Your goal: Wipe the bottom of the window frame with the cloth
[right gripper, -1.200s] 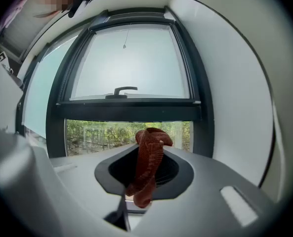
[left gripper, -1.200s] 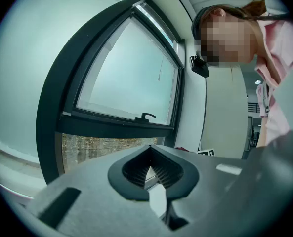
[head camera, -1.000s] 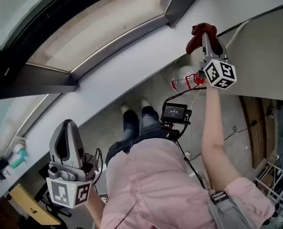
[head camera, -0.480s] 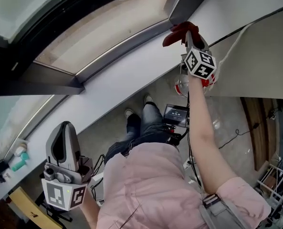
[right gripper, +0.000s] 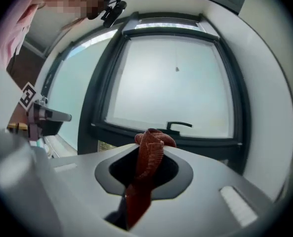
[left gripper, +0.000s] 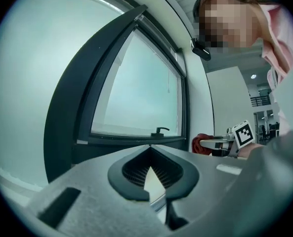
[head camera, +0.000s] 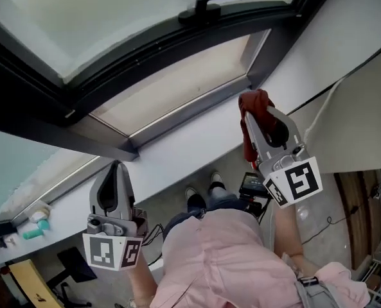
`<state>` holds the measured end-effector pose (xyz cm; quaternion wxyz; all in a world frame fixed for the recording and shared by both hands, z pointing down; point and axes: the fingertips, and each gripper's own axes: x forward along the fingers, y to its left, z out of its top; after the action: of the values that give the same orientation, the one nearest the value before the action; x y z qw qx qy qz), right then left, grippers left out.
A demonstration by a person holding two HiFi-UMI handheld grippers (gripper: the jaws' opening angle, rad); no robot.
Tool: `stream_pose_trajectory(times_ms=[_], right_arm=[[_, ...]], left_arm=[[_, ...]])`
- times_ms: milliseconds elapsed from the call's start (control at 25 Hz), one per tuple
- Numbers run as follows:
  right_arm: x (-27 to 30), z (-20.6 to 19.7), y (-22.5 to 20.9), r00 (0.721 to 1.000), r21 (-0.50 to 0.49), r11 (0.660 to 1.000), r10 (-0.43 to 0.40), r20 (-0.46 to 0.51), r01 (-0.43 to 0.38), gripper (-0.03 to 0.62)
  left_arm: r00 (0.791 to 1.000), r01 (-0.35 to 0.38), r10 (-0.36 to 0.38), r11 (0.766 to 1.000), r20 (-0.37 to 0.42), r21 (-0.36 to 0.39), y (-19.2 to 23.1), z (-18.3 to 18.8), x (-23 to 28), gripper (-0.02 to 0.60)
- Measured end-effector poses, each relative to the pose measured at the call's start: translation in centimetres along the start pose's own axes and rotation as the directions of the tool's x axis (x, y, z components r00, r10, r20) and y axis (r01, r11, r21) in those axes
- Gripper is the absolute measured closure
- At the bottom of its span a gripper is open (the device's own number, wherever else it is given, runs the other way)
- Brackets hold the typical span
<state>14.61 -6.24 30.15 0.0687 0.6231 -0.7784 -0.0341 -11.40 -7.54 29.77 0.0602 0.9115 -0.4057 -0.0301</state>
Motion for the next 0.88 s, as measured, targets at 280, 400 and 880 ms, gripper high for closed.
stream_pose_trajectory(times_ms=[280, 400, 880], right_arm=[[10.6, 8.3, 10.2, 0.966, -0.133, 0.964, 0.243, 0.087, -0.23, 0.533], [14.5, 10.2, 14.1, 0.943, -0.206, 0.932, 0.32, 0.088, -0.298, 0.533], [24.1, 11.1, 21.0, 0.918, -0.33, 0.859, 0.391, -0.07, -0.391, 0.533]], left_arm=[[0.995, -0.057, 0.056, 0.998, 0.078, 0.012, -0.4, 3.8, -0.2, 0.584], [0.989, -0.111, 0.11, 0.994, 0.1, 0.0, 0.2, 4.4, -1.8, 0.584], [0.95, -0.271, 0.277, 0.96, 0.14, -0.064, 2.1, 5.1, -3.8, 0.585]])
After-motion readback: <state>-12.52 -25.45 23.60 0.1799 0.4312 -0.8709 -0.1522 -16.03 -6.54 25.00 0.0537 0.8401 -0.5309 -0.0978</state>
